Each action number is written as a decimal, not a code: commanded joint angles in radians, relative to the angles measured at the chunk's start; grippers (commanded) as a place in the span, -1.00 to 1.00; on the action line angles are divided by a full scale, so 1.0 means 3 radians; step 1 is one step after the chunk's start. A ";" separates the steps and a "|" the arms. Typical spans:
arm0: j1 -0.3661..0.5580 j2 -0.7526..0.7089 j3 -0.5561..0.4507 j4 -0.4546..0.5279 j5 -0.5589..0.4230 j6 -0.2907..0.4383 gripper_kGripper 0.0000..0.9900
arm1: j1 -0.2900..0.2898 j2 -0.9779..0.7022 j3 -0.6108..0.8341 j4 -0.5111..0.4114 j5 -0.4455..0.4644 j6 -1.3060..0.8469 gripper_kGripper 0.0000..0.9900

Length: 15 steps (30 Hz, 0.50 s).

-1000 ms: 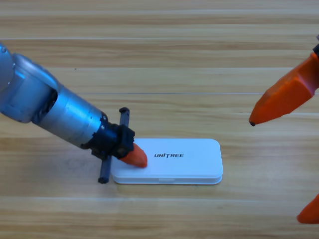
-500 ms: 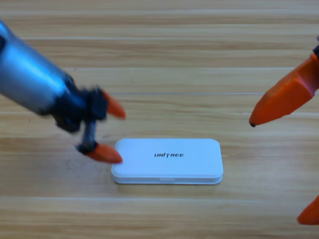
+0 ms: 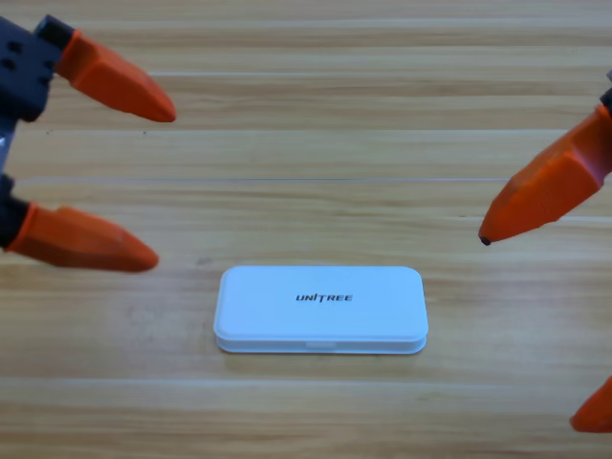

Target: Clean up eraser and pencils

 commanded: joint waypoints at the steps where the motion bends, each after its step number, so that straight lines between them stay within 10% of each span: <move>1: -0.0411 0.0152 -0.0054 -0.0067 -0.0139 -0.0116 1.00 | 0.0018 0.0100 0.0117 -0.0051 0.0034 0.0005 1.00; 15: -0.0738 0.0367 -0.0110 -0.0194 -0.0165 -0.0279 1.00 | 0.0018 0.0105 0.0117 -0.0051 0.0034 0.0005 1.00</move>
